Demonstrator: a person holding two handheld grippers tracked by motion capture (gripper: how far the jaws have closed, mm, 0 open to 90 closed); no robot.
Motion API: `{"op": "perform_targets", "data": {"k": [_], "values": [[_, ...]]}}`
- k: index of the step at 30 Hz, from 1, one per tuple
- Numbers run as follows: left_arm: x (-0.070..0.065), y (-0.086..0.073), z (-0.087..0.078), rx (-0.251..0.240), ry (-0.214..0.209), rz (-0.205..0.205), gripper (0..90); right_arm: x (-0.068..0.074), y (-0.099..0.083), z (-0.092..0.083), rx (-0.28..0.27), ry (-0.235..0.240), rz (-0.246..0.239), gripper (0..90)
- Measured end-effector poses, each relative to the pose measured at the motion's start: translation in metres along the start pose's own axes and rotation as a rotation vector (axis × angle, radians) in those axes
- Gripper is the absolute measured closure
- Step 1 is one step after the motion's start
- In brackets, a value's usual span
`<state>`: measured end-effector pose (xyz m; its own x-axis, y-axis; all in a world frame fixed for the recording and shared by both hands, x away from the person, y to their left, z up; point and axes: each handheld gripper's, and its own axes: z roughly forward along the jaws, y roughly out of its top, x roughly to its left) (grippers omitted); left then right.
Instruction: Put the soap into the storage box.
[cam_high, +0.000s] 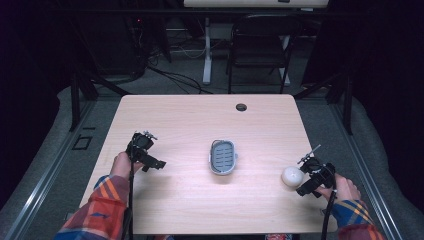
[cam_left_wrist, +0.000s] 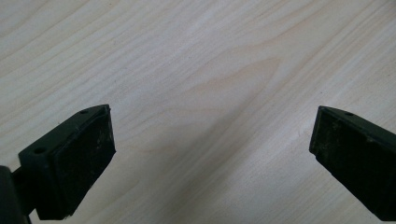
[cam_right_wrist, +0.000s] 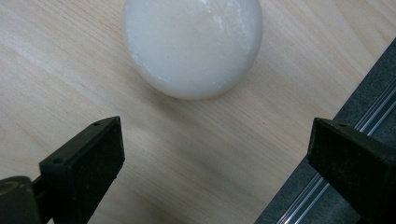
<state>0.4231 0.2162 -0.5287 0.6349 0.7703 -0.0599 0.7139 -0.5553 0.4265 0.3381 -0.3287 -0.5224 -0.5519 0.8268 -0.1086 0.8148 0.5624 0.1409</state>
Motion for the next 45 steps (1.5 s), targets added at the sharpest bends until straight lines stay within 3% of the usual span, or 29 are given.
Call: {"op": "perform_targets", "data": {"k": [2,3,4,7,8,11,13,15,27,28,30,33,37,40,42,43,45], "values": [[-0.0006,-0.0001,0.0001,-0.002,0.001,0.0,0.1,0.0,-0.0004,0.0005,0.0,0.002,0.003,3.4],[-0.0008,-0.0002,0.0001,0.001,0.0,0.002,0.1,0.0024,-0.0022,0.0041,-0.048,0.011,0.04,3.5],[-0.0011,-0.0004,0.0003,0.002,0.001,0.003,0.1,0.0014,-0.001,0.0021,-0.015,0.002,0.01,3.6],[-0.001,-0.0008,0.0001,0.007,-0.001,0.003,0.1,0.0024,0.0011,0.0006,0.005,-0.004,-0.02,5.8],[-0.0013,-0.0009,0.0002,0.006,-0.001,0.0,0.1,0.0044,0.0006,0.002,-0.016,-0.011,-0.007,6.0],[-0.0031,0.0,0.0003,0.005,0.002,0.009,0.1,0.0023,0.0015,-0.0003,0.025,-0.004,-0.051,6.1],[-0.0037,0.0003,0.0004,0.007,-0.001,0.011,0.1,0.0043,-0.0009,0.0024,-0.02,0.008,-0.011,6.1],[-0.0032,0.0,0.0005,0.003,0.007,0.01,0.1,0.0024,0.0005,-0.0004,0.005,0.005,-0.037,6.1],[-0.0024,-0.0004,-0.0011,0.003,0.005,0.008,0.1,0.0017,0.0014,-0.0002,0.03,0.026,-0.021,4.1],[-0.0024,-0.0004,-0.0011,0.003,0.005,0.008,0.1,0.0028,0.0,0.002,-0.002,0.031,0.0,3.8],[-0.0013,-0.0008,-0.0005,0.011,0.001,0.005,0.1,0.0017,0.0007,-0.0002,0.019,0.028,-0.02,3.7],[-0.0014,-0.0004,0.0004,0.013,0.0,0.001,0.1,0.0022,0.0001,0.0014,0.002,0.033,-0.003,3.6],[-0.0015,-0.0002,0.0009,0.012,-0.001,-0.002,0.1,-0.0005,0.0016,0.0001,0.04,0.041,-0.001,1.3],[-0.0009,-0.0001,0.001,0.013,-0.002,-0.005,0.1,0.001,0.0012,0.0,0.003,0.043,0.035,0.0],[-0.0008,0.0001,0.0015,0.015,-0.004,-0.005,0.1,-0.0012,0.0039,-0.003,0.036,0.047,0.006,0.0],[-0.0011,0.0005,0.0019,0.017,-0.003,-0.005,0.1,0.0005,0.0033,-0.0007,0.005,0.052,0.03,0.0],[-0.0017,0.0011,0.0022,0.019,-0.006,-0.003,0.1,-0.0007,0.0064,-0.0026,0.037,0.05,0.003,0.0]]}}
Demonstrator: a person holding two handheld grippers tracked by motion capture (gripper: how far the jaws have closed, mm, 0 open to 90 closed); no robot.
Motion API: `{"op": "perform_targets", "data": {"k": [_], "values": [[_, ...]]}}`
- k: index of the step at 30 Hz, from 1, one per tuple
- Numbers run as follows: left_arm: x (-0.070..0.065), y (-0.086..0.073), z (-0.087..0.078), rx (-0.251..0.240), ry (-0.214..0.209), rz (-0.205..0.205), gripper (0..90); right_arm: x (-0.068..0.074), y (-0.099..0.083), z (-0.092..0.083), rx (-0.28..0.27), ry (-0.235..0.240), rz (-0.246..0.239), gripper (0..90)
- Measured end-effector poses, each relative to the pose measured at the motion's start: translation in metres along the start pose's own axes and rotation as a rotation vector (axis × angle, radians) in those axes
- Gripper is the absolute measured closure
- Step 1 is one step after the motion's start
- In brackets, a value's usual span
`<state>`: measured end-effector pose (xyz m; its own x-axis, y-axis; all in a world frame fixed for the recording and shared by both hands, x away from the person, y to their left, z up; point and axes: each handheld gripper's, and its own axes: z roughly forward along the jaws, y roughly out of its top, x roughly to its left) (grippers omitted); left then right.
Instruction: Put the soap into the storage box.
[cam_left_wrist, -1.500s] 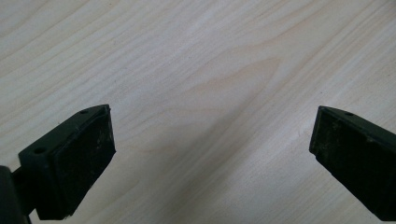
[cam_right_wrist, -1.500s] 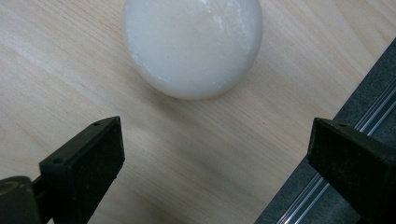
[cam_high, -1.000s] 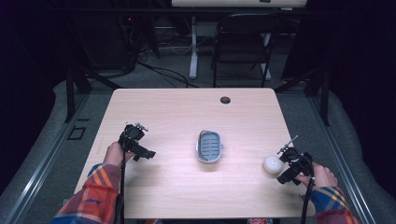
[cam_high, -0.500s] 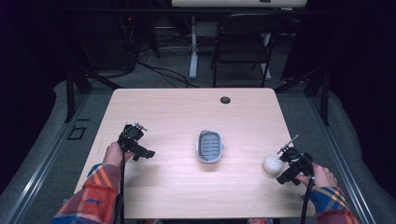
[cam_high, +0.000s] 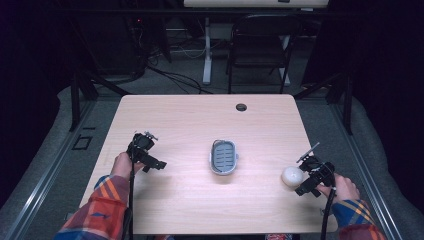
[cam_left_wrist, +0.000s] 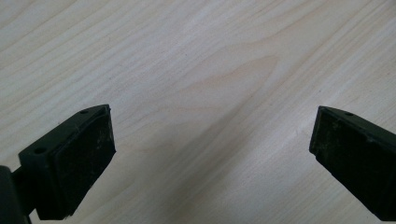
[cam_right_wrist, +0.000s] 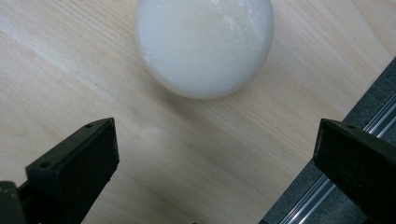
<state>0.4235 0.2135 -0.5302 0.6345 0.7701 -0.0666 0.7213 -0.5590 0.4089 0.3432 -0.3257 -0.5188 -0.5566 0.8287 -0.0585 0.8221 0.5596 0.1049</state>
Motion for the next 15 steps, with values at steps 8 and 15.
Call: {"op": "perform_targets", "data": {"k": [8,15], "values": [[0.0,0.0,0.0,-0.001,-0.001,-0.002,0.1,0.002,0.008,0.0,-0.028,0.015,0.003,0.0],[0.0,0.001,0.001,0.003,-0.003,-0.003,0.1,0.003,0.025,0.002,-0.033,0.022,-0.005,0.0]]}}
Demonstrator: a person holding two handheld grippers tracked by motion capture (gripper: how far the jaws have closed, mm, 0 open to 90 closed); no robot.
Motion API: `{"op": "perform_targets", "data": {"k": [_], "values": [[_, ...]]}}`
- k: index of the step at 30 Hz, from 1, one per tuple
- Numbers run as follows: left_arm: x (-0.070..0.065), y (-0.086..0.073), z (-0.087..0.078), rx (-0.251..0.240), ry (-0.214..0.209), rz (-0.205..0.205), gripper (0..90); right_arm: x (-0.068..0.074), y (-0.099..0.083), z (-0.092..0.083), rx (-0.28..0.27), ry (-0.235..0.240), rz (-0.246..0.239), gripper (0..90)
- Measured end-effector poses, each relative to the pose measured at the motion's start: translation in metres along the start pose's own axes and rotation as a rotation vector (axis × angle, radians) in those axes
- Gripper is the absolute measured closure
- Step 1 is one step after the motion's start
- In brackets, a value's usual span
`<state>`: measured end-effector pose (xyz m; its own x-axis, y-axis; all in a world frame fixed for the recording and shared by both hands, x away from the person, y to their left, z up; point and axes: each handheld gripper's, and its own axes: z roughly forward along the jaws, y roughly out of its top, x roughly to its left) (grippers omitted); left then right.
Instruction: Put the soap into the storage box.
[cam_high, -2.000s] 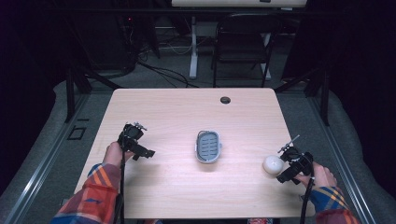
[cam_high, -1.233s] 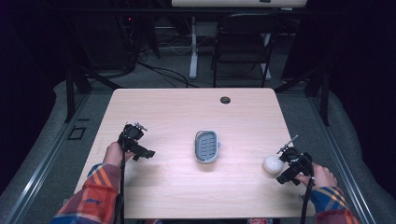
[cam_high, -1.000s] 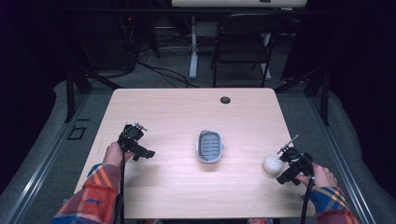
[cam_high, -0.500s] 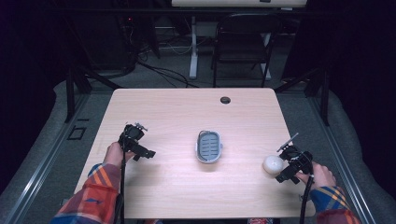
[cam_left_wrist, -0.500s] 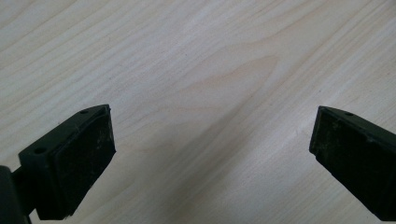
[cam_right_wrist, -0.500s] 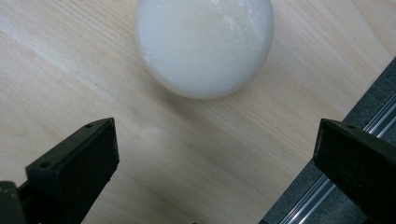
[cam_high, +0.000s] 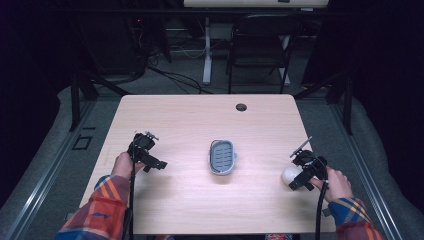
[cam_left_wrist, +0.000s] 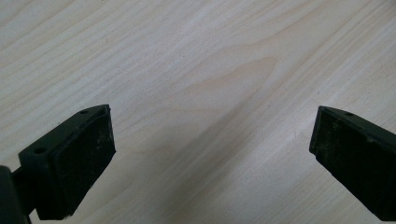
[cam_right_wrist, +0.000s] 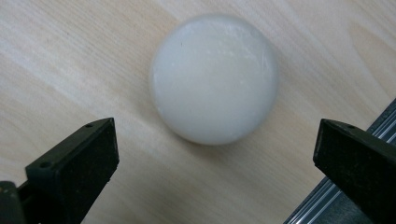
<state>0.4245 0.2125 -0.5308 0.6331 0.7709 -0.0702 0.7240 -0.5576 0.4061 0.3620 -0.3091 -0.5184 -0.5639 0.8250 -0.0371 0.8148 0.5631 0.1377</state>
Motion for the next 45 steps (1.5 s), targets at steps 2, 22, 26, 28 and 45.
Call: {"op": "perform_targets", "data": {"k": [2,22,26,28,45], "values": [[0.0,0.0,0.0,-0.001,0.001,-0.002,0.1,0.001,0.005,0.003,-0.007,0.005,0.006,0.0],[0.0,0.0,0.0,-0.007,-0.002,-0.003,0.1,0.002,0.03,0.018,0.041,0.004,-0.014,0.4],[0.0,0.0,-0.001,-0.008,-0.008,-0.006,0.1,0.007,0.034,0.021,0.041,-0.007,-0.026,12.9],[0.0,0.0,-0.001,-0.007,-0.005,-0.003,0.1,0.007,0.035,0.02,0.055,-0.018,-0.048,16.3],[0.0,0.001,-0.001,-0.012,-0.006,0.002,0.1,0.003,0.037,0.025,0.146,-0.039,-0.053,23.9]]}}
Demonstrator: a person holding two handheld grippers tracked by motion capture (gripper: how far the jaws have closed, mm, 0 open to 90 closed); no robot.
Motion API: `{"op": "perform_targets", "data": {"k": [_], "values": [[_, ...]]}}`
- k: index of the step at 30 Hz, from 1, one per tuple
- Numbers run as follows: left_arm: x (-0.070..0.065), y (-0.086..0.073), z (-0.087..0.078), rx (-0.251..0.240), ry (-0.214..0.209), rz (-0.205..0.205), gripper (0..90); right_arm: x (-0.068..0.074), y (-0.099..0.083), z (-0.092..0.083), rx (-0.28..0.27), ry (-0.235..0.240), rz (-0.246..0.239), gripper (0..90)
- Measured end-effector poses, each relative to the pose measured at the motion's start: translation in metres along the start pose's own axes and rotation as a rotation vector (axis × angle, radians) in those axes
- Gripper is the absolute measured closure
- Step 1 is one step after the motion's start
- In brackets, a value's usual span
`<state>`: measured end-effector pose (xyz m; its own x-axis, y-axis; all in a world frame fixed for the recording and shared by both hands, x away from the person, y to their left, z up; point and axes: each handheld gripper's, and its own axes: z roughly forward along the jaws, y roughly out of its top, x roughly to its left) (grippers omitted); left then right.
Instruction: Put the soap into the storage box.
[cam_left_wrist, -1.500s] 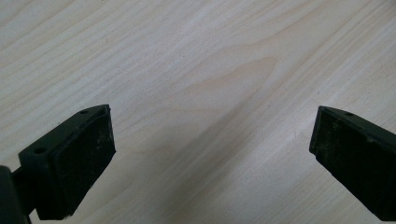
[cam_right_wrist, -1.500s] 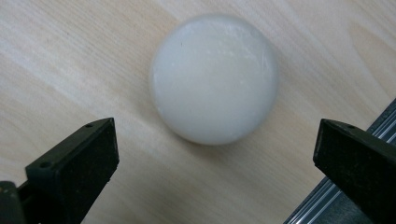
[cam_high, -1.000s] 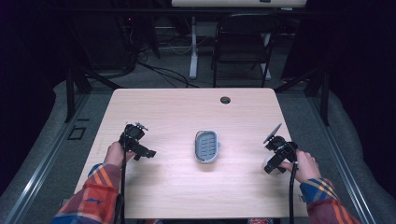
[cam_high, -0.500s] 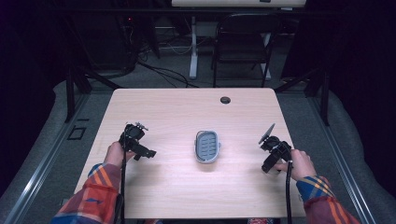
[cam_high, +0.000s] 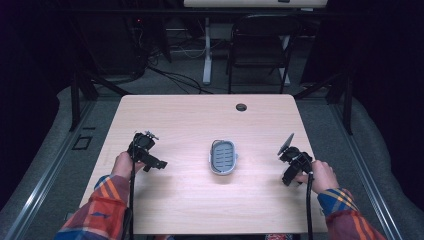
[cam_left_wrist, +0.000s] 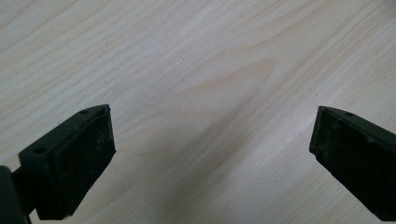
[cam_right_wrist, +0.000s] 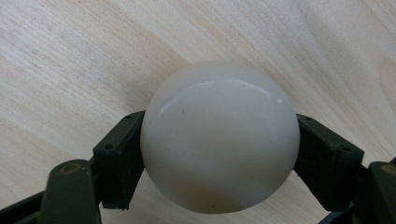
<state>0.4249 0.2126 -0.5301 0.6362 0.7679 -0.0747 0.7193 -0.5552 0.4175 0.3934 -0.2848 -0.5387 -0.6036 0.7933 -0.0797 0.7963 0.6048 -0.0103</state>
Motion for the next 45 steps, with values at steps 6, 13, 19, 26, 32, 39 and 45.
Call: {"op": "perform_targets", "data": {"k": [6,13,19,26,32,39,45], "values": [[0.0,0.0,-0.001,-0.003,0.0,0.003,0.0,0.002,-0.002,-0.001,-0.071,0.013,0.029,24.0],[0.001,-0.001,-0.001,-0.003,-0.005,0.005,0.0,0.0,-0.001,-0.009,-0.02,-0.003,0.0,24.1],[-0.001,0.0,-0.001,-0.003,-0.004,0.004,0.0,0.001,-0.004,-0.012,-0.026,-0.002,-0.007,24.1],[-0.001,0.0,-0.001,-0.002,-0.001,0.005,0.0,0.002,-0.004,-0.019,-0.031,-0.009,-0.005,24.1],[-0.001,0.0,0.0,0.004,-0.009,0.012,0.0,0.005,0.004,-0.028,-0.02,-0.028,-0.04,24.1],[-0.001,0.001,0.0,0.004,-0.011,0.015,0.0,0.011,0.014,-0.033,-0.041,-0.029,-0.041,24.1],[-0.002,0.001,0.0,0.001,-0.011,0.02,0.0,0.014,0.023,-0.04,-0.03,-0.038,-0.07,24.1]]}}
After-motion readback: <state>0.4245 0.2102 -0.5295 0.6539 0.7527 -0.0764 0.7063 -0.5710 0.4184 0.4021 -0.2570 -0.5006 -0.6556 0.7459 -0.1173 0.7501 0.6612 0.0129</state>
